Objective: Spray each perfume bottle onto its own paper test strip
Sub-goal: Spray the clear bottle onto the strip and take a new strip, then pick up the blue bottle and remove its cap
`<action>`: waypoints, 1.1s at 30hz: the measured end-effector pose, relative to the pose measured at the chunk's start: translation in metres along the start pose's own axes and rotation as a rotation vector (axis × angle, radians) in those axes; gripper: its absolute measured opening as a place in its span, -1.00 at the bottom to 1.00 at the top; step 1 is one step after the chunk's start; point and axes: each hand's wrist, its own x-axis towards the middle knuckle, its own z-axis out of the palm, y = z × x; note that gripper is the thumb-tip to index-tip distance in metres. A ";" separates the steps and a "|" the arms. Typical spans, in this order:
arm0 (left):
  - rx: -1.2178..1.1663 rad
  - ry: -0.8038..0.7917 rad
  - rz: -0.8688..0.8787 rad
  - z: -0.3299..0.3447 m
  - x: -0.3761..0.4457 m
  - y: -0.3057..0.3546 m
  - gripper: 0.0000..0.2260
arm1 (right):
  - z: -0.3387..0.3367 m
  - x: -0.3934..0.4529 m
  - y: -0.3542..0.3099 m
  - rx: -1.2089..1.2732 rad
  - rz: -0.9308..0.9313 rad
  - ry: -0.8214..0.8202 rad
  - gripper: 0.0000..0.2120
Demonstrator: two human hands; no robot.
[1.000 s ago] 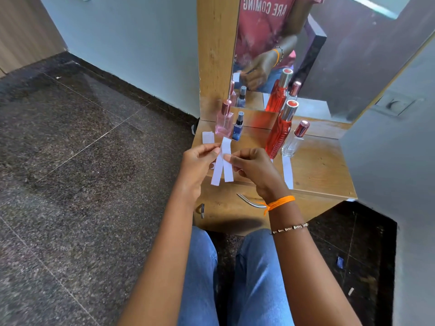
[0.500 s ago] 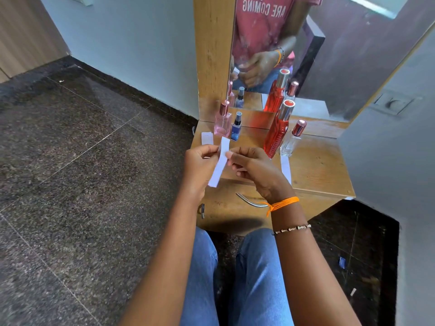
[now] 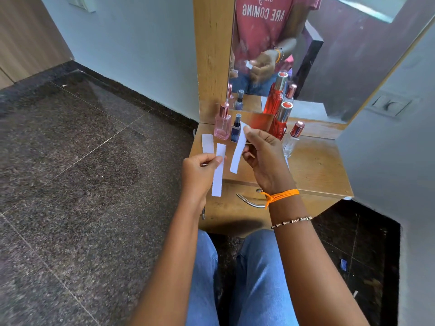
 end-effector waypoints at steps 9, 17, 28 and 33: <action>0.214 0.125 0.027 -0.004 0.050 0.008 -0.78 | -0.001 -0.014 0.023 -0.253 0.110 -0.027 -0.76; 0.367 0.147 0.039 0.004 0.073 -0.007 -0.78 | -0.013 -0.011 0.035 -0.321 0.149 -0.011 -0.86; 0.221 -0.223 0.026 0.003 0.032 0.000 -0.82 | -0.006 0.010 0.039 -0.425 -0.042 0.089 -0.85; 0.143 -0.131 -0.019 0.005 0.030 -0.006 -0.85 | -0.006 0.025 0.040 -0.536 -0.139 0.143 -0.94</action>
